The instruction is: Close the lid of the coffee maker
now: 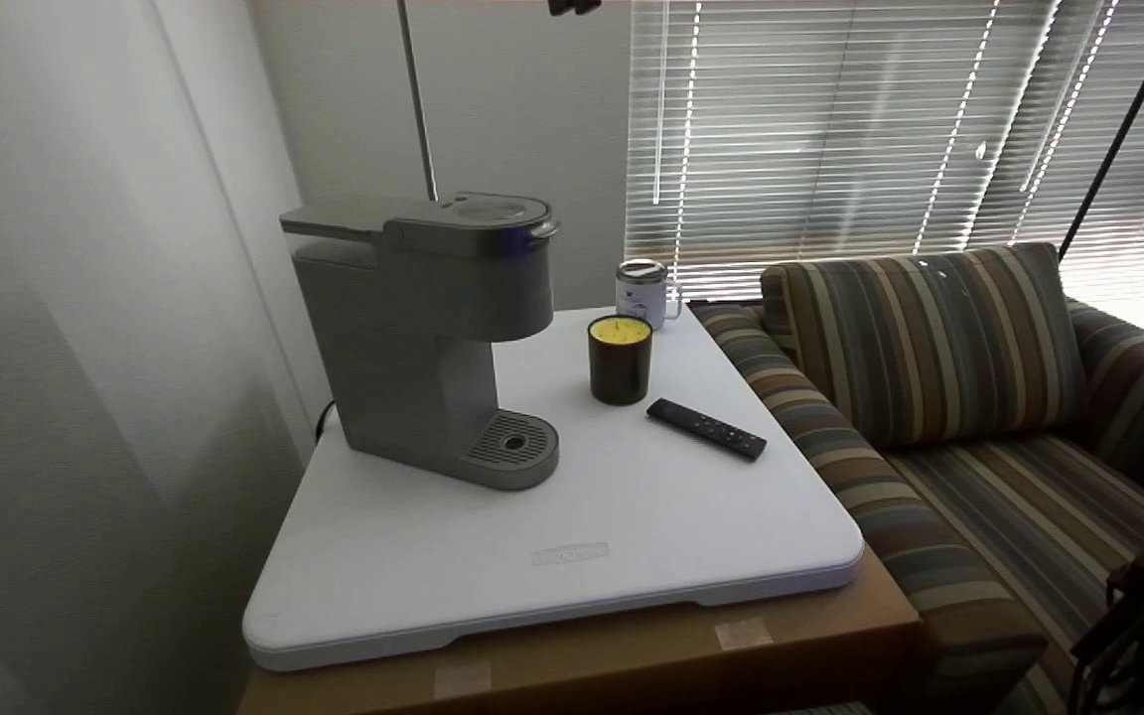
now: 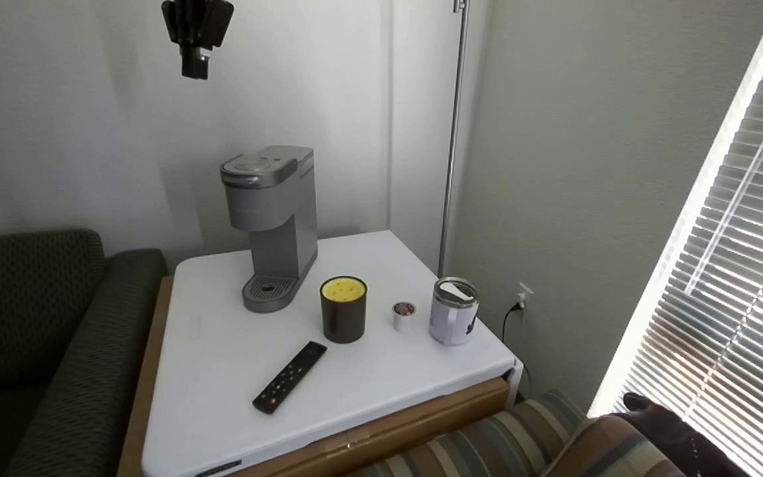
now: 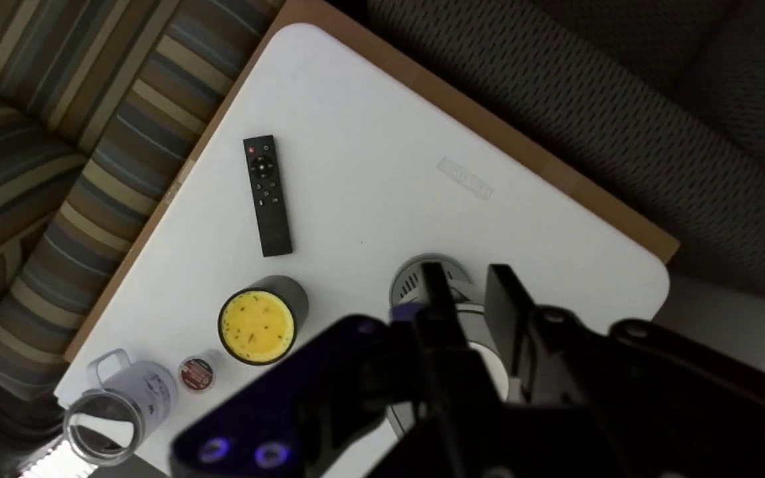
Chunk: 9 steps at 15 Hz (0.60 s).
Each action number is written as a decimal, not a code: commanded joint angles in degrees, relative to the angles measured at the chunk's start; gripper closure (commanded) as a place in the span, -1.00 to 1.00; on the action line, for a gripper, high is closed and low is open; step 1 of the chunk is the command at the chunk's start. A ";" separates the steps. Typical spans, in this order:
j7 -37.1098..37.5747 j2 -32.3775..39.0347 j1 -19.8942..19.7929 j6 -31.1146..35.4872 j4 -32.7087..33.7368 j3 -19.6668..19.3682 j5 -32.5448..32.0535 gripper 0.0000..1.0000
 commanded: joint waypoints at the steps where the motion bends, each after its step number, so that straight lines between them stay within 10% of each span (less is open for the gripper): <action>1: -11.53 -2.32 0.54 -2.67 -1.62 -0.08 -1.81 -0.10; 9: -35.23 -4.39 3.35 -2.32 -1.83 -0.55 -8.29 -1.00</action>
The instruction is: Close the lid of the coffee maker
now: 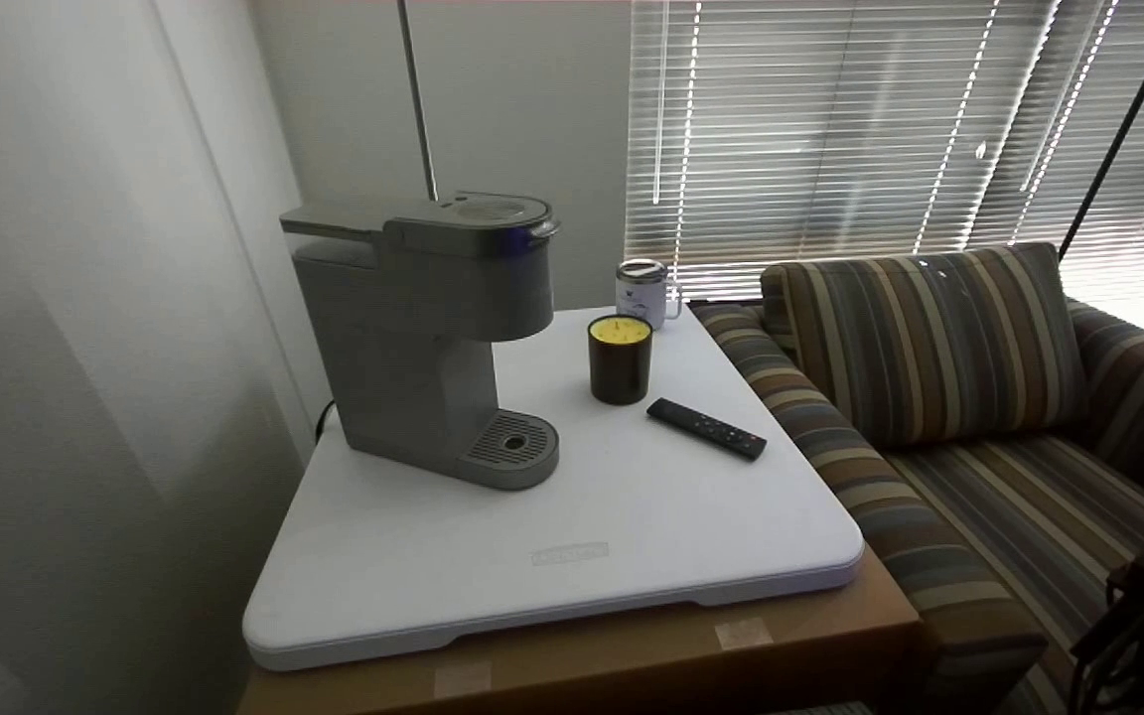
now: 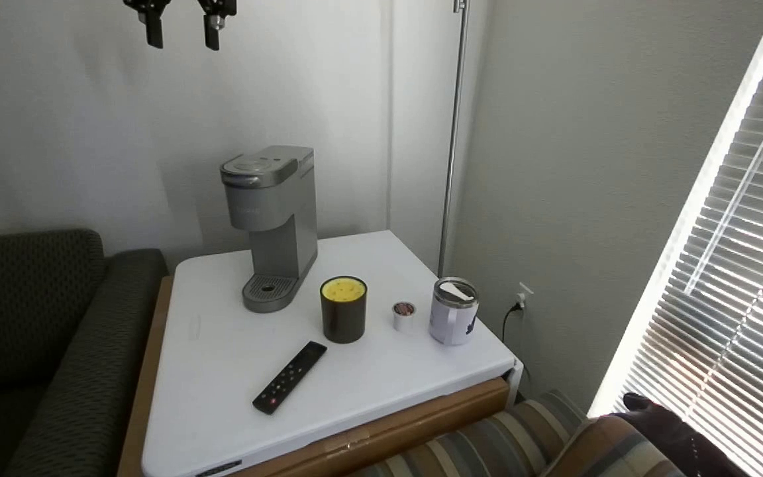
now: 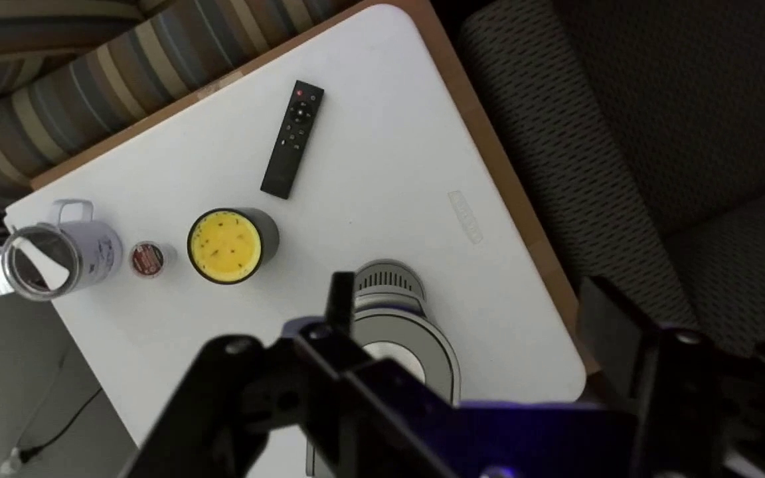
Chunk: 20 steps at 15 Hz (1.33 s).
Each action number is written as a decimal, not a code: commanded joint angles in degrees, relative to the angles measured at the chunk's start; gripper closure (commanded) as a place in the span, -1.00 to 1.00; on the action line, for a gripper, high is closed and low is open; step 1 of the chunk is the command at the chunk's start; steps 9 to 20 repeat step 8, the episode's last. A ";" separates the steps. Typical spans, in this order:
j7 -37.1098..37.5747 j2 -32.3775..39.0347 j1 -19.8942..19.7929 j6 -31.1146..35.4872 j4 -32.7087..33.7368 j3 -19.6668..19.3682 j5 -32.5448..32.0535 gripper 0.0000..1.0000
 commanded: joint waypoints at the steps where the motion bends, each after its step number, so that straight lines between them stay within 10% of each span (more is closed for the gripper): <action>1: -7.69 -2.02 0.89 -0.38 -1.91 -0.57 -2.43 -1.00; 20: -6.02 -1.74 1.20 0.79 -1.92 -0.18 -2.08 -1.00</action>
